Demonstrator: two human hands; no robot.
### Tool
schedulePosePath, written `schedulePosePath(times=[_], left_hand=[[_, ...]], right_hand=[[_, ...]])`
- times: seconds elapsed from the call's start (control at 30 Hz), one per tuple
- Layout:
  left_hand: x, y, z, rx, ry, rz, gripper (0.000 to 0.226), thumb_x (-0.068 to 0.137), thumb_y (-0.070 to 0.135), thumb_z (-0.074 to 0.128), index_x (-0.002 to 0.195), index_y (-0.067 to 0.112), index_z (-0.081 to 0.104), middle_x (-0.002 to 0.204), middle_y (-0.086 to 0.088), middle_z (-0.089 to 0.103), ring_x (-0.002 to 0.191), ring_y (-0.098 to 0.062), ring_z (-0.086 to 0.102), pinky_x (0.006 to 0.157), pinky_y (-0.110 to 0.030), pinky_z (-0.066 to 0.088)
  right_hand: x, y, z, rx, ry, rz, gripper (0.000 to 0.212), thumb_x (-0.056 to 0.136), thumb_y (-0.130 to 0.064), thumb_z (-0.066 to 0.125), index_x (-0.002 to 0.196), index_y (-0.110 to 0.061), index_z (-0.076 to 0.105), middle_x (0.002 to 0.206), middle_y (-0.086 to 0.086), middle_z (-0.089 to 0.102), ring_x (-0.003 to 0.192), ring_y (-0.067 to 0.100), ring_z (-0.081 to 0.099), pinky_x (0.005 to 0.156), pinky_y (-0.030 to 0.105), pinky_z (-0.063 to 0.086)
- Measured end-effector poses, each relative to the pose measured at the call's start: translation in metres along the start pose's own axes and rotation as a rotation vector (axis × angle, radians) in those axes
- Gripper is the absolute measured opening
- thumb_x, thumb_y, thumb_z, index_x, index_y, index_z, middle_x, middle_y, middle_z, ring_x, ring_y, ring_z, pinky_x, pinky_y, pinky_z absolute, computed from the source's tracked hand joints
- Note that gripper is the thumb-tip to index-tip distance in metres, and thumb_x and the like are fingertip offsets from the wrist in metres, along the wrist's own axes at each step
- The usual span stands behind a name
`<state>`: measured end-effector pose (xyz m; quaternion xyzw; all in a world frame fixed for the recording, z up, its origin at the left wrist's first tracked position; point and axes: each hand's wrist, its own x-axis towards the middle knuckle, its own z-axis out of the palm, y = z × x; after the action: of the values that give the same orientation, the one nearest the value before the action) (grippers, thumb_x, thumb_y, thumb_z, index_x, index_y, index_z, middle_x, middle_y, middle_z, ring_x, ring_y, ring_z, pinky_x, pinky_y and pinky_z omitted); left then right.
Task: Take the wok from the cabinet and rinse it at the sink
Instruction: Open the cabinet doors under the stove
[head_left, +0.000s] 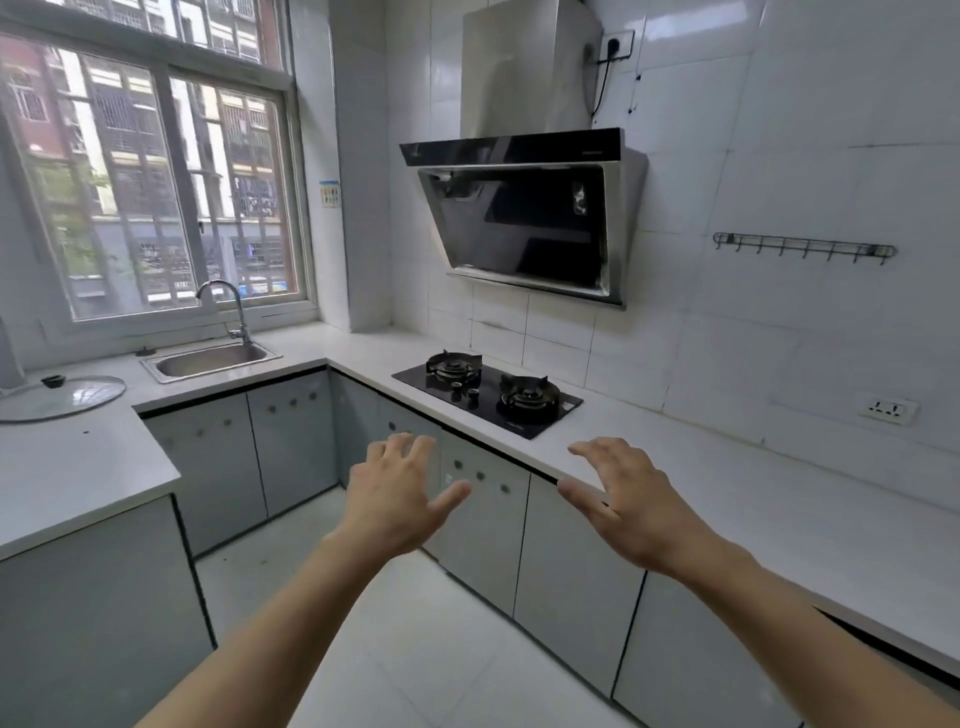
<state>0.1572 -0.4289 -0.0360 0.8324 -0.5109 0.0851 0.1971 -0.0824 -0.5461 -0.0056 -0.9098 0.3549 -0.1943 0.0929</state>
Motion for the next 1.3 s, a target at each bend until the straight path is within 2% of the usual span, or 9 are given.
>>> schedulePosePath(times=[0.43, 0.57, 0.73, 0.9, 1.3], left_hand=[[0.205, -0.057, 0.087, 0.07, -0.025, -0.082, 0.074, 0.085, 0.074, 0.042, 0.142, 0.028, 0.037, 0.147, 0.0, 0.04, 0.133, -0.024, 0.038, 0.103, -0.043, 0.04], [0.269, -0.078, 0.102, 0.105, -0.047, -0.128, 0.074, 0.085, 0.074, 0.041, 0.143, 0.028, 0.037, 0.147, 0.0, 0.041, 0.133, -0.024, 0.038, 0.103, -0.043, 0.04], [0.331, -0.115, 0.131, 0.112, -0.054, -0.151, 0.073, 0.085, 0.074, 0.041, 0.141, 0.028, 0.038, 0.147, 0.0, 0.041, 0.132, -0.024, 0.038, 0.103, -0.042, 0.04], [0.387, -0.164, 0.177, 0.096, -0.095, -0.13, 0.076, 0.084, 0.076, 0.039, 0.143, 0.028, 0.037, 0.147, 0.002, 0.041, 0.133, -0.023, 0.038, 0.103, -0.041, 0.041], [0.548, -0.283, 0.252, 0.044, -0.245, 0.071, 0.075, 0.085, 0.072, 0.041, 0.141, 0.022, 0.037, 0.146, -0.005, 0.041, 0.131, -0.029, 0.039, 0.102, -0.046, 0.042]], right_hand=[[0.234, 0.085, 0.083, 0.083, 0.013, -0.065, 0.06, 0.094, -0.061, 0.035, 0.145, -0.029, 0.034, 0.148, -0.008, 0.034, 0.137, 0.013, 0.027, 0.113, 0.037, 0.028], [0.314, 0.096, 0.113, 0.131, -0.047, -0.083, 0.059, 0.094, -0.059, 0.036, 0.145, -0.028, 0.034, 0.148, -0.007, 0.034, 0.136, 0.015, 0.029, 0.112, 0.038, 0.03], [0.39, 0.099, 0.156, 0.104, -0.111, -0.097, 0.06, 0.095, -0.059, 0.036, 0.145, -0.027, 0.033, 0.148, -0.006, 0.033, 0.136, 0.016, 0.03, 0.111, 0.04, 0.031], [0.459, 0.097, 0.209, -0.028, -0.153, -0.111, 0.062, 0.094, -0.061, 0.033, 0.145, -0.027, 0.031, 0.149, -0.003, 0.031, 0.138, 0.018, 0.026, 0.11, 0.04, 0.03], [0.583, 0.065, 0.323, -0.091, -0.214, 0.14, 0.06, 0.095, -0.059, 0.034, 0.145, -0.026, 0.033, 0.15, -0.001, 0.032, 0.138, 0.02, 0.027, 0.108, 0.04, 0.03]])
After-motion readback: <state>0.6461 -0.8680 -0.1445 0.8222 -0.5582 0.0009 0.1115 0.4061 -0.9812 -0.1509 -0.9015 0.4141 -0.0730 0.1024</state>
